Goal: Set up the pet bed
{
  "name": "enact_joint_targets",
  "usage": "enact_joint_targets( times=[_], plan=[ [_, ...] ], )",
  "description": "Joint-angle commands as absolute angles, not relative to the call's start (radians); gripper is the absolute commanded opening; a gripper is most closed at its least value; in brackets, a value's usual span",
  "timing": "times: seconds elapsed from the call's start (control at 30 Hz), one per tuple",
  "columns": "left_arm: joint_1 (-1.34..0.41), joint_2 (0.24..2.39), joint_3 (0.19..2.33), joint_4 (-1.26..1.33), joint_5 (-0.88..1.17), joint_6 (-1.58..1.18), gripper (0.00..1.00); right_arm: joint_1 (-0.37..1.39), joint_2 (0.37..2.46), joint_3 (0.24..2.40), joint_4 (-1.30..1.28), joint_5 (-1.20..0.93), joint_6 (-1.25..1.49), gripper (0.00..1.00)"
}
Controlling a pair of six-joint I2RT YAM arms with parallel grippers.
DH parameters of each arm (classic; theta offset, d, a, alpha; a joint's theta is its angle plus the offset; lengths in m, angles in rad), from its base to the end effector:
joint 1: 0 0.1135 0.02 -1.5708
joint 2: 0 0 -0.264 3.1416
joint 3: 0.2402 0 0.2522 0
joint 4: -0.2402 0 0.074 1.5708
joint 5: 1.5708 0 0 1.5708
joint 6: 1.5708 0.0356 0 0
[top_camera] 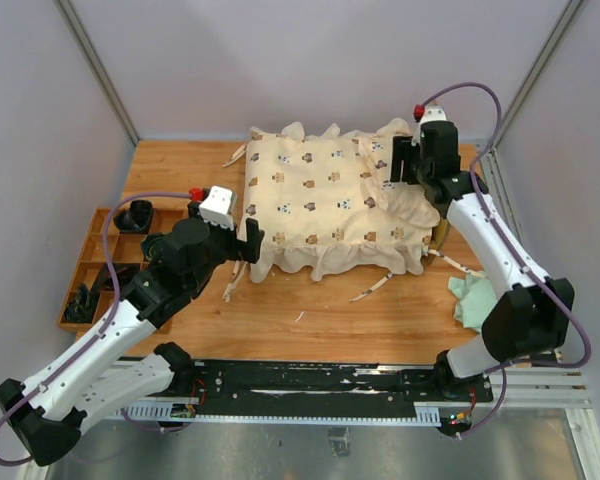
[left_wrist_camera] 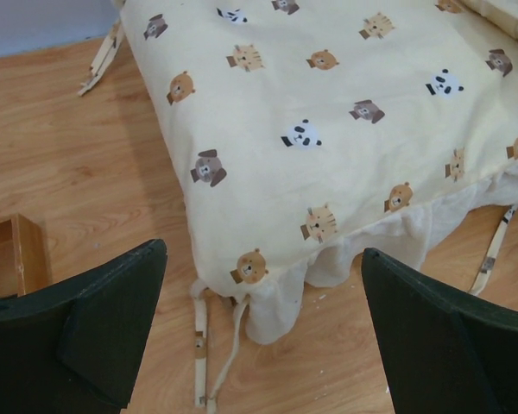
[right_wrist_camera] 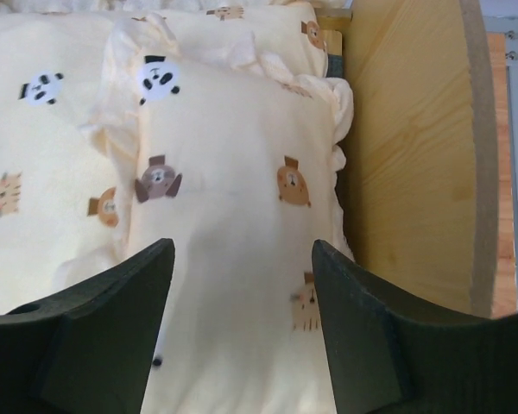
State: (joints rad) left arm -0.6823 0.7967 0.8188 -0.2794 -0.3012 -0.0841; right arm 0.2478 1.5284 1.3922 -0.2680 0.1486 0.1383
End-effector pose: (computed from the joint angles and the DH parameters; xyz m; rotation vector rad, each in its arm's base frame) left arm 0.1490 -0.1075 0.3402 0.3314 1.7940 -0.2673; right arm 0.3504 0.0832 0.3605 -0.0112 1.9717 0.1055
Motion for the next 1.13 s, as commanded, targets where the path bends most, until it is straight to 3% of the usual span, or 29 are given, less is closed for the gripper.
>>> enact_joint_targets(
  times=[0.0, 0.27, 0.57, 1.1],
  plan=[
    [-0.684, 0.801, 0.854, -0.224, -0.418, -0.193, 0.99, 0.235, 1.361, 1.359, -0.386, 0.077, 0.212, 0.67],
    [-0.683, 0.736, 0.871, -0.224, -0.461, -0.222, 0.99, 0.235, 0.991, 1.060, -0.405, -0.095, 0.303, 0.69],
    [-0.684, 0.688, 0.843, -0.203, -0.417, -0.276, 0.99, 0.235, 0.656, 0.897, -0.480, -0.179, 0.373, 0.71],
    [-0.683, 0.693, 0.805, -0.196, -0.386, -0.304, 0.99, 0.235, 0.650, 0.826, -0.467, -0.220, 0.408, 0.71]
  ],
)
